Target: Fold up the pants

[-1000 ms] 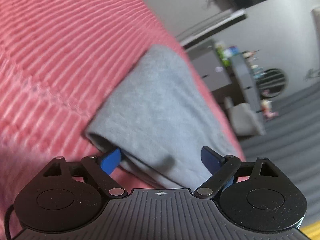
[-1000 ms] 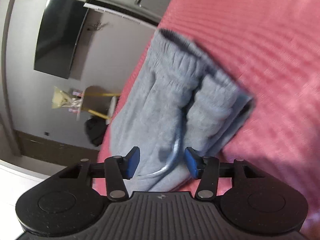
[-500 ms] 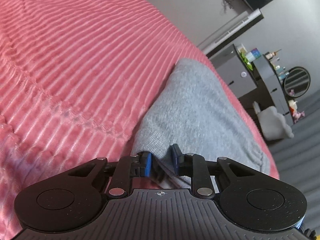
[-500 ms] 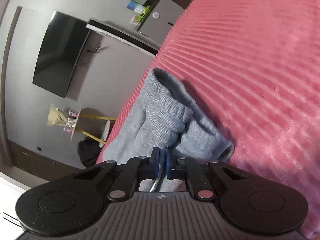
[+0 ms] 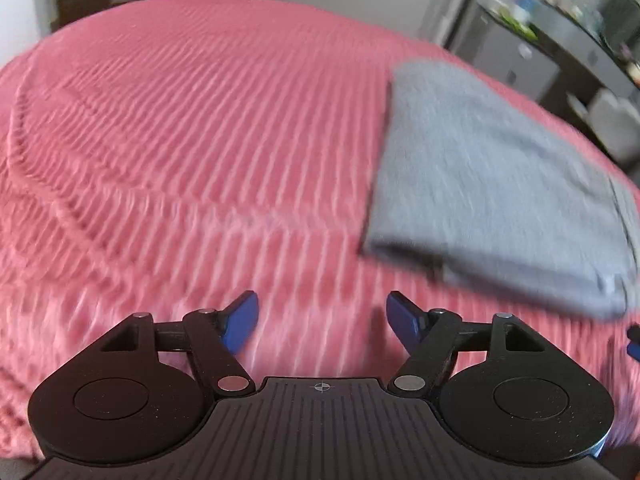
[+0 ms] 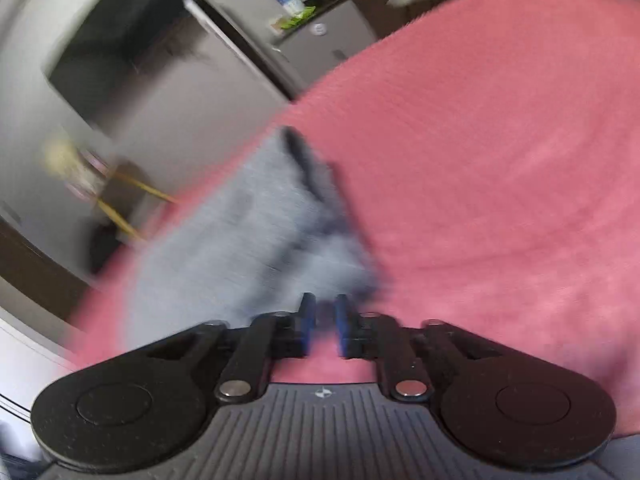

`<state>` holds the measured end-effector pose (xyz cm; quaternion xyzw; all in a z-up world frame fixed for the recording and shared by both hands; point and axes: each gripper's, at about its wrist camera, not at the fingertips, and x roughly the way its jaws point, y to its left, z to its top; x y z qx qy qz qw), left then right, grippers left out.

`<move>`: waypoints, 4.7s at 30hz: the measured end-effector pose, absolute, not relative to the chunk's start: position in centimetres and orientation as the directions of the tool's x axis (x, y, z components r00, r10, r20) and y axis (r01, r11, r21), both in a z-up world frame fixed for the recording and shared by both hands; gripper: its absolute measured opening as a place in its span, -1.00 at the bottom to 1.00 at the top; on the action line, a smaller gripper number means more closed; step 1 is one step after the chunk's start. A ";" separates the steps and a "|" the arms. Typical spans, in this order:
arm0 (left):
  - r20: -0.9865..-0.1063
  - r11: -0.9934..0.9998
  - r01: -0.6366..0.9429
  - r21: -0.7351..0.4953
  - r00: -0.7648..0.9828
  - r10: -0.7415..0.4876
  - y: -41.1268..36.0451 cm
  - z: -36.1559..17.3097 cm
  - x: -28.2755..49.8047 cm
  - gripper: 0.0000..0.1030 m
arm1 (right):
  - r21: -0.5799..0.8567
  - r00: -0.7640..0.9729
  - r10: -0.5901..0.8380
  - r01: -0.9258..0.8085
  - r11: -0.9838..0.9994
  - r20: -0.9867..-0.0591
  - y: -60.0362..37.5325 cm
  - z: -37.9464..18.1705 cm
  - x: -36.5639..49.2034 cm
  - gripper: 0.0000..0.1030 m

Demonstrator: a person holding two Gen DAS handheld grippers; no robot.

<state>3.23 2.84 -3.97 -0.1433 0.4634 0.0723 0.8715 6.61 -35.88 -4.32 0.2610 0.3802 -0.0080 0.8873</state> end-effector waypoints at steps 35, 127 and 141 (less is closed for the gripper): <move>-0.808 0.998 -0.033 -0.058 0.589 -0.028 -6.0 8.4 2.1 0.97 | 0.056 0.561 0.091 -0.079 0.995 -0.823 -24.1 8.6 3.9 0.92; -0.839 0.998 -0.034 -0.045 0.544 -0.019 -6.2 7.9 3.6 0.97 | 0.110 0.547 0.116 -0.043 0.993 -0.829 -24.9 8.0 6.3 0.92; -0.834 0.998 -0.033 -0.048 0.551 -0.022 -6.5 8.1 3.5 0.97 | 0.108 0.550 0.111 -0.037 0.993 -0.828 -24.9 8.0 6.2 0.92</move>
